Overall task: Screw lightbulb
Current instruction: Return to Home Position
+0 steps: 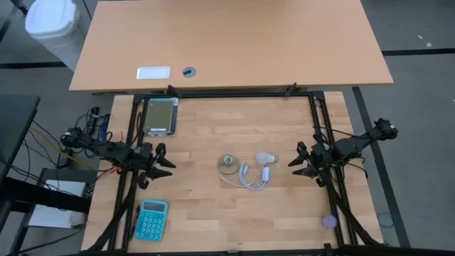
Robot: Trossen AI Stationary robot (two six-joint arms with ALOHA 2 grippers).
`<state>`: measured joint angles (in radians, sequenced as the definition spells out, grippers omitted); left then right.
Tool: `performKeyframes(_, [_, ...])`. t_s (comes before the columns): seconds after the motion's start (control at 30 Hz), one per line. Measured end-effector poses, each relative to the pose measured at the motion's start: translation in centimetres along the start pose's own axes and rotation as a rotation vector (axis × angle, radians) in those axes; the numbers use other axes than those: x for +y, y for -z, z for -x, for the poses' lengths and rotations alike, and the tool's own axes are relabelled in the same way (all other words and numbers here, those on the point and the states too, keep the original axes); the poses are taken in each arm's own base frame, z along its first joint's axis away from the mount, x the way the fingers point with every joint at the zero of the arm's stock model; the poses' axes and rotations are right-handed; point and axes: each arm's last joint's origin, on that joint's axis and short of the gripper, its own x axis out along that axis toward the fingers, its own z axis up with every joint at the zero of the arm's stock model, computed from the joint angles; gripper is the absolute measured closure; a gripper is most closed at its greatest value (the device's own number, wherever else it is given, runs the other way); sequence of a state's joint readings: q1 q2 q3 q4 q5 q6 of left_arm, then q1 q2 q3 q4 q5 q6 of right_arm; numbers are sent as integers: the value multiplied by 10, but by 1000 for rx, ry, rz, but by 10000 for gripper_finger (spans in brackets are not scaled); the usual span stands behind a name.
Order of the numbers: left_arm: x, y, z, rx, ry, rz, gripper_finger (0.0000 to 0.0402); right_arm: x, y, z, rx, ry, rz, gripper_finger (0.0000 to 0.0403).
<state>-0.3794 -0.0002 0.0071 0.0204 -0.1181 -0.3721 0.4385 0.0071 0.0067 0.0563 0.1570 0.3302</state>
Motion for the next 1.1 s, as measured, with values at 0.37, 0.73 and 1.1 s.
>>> performKeyframes(0.37, [-3,-8,0,-88,31,11,240,0,0,0,-1,0,0,233])
performKeyframes(0.73, [-4,-10,1,-108,39,14,240,0,0,0,-2,1,0,233])
performKeyframes(1.1, [-4,-11,1,-109,40,14,240,0,0,0,-1,0,0,234])
